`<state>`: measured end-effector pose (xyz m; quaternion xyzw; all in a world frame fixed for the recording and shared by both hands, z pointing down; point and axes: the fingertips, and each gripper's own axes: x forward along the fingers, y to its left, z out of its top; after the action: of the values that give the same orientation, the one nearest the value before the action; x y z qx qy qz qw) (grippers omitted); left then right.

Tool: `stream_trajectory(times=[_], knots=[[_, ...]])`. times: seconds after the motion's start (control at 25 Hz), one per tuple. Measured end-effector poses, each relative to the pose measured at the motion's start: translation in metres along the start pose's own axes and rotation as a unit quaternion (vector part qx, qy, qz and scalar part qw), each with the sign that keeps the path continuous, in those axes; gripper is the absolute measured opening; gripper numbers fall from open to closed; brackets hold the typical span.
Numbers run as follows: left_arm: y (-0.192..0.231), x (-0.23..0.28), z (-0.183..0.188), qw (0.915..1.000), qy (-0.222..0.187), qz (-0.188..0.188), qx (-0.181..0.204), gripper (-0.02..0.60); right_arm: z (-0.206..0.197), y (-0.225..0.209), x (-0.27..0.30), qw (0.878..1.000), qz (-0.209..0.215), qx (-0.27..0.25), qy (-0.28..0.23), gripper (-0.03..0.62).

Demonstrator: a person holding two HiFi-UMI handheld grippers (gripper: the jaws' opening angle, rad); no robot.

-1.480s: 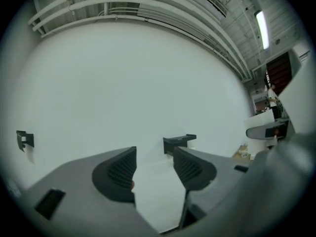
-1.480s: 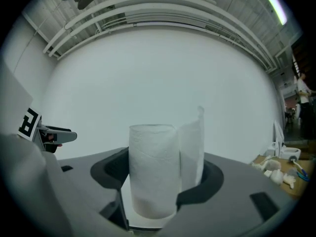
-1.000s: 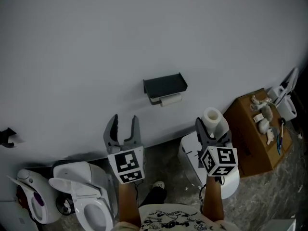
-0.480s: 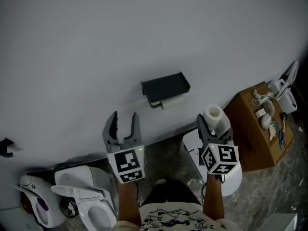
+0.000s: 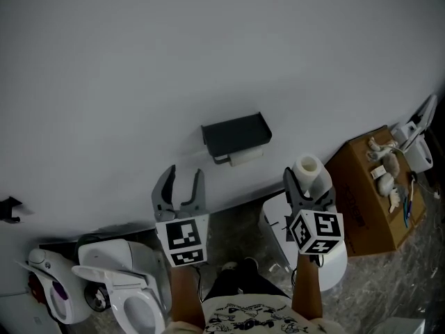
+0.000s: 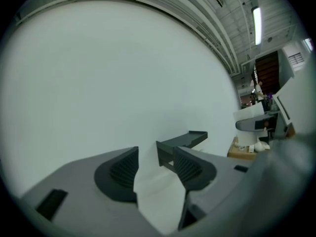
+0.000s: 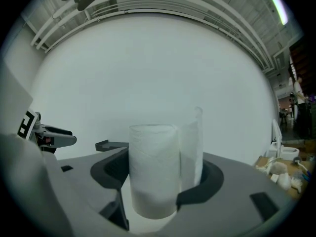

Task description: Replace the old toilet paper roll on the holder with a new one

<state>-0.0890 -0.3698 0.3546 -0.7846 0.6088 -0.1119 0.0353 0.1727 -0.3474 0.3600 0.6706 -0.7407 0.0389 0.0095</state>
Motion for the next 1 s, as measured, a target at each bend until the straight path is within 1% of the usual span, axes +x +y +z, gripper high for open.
stream_trajectory(times=[0.12,0.2,0.28,0.36,0.44,0.52,0.6,0.68,0.8,0.92,0.96,1.0], knots=[[-0.005,0.002,0.002,1.0,0.002,-0.005,0.008,0.215,-0.002,-0.006,0.002,1.0,0.0,0.001,0.003,0.305],[-0.009,0.005,0.002,0.9994,0.006,-0.001,0.035,0.215,-0.004,-0.01,0.004,1.0,0.0,0.001,0.005,0.305],[-0.014,0.008,0.001,0.9972,0.011,0.007,0.074,0.215,-0.006,-0.014,0.005,1.0,-0.003,0.003,0.006,0.305],[-0.021,0.013,-0.004,0.9921,0.022,0.015,0.122,0.215,-0.008,-0.018,0.005,1.0,-0.005,0.006,0.007,0.305],[-0.032,0.018,-0.009,0.9833,0.038,0.012,0.177,0.215,-0.009,-0.022,0.007,1.0,-0.007,0.008,0.008,0.305],[-0.045,0.022,-0.014,0.9735,0.054,0.0,0.222,0.215,-0.01,-0.025,0.008,1.0,-0.008,0.009,0.009,0.305],[-0.058,0.028,-0.02,0.9627,0.068,-0.014,0.261,0.215,-0.011,-0.029,0.01,1.0,-0.009,0.009,0.01,0.305],[-0.07,0.033,-0.027,0.9478,0.084,-0.024,0.307,0.215,-0.011,-0.033,0.01,1.0,-0.011,0.01,0.01,0.305],[-0.088,0.041,-0.038,0.9201,0.106,-0.033,0.376,0.215,-0.011,-0.042,0.011,1.0,-0.018,0.012,0.009,0.305],[-0.103,0.051,-0.05,0.8894,0.118,-0.038,0.44,0.215,-0.012,-0.052,0.011,1.0,-0.026,0.014,0.007,0.305],[-0.108,0.054,-0.052,0.881,0.119,-0.04,0.456,0.215,-0.013,-0.054,0.011,0.999,-0.027,0.015,0.007,0.305],[-0.113,0.057,-0.054,0.875,0.119,-0.043,0.467,0.215,-0.013,-0.057,0.011,0.999,-0.029,0.015,0.008,0.305]])
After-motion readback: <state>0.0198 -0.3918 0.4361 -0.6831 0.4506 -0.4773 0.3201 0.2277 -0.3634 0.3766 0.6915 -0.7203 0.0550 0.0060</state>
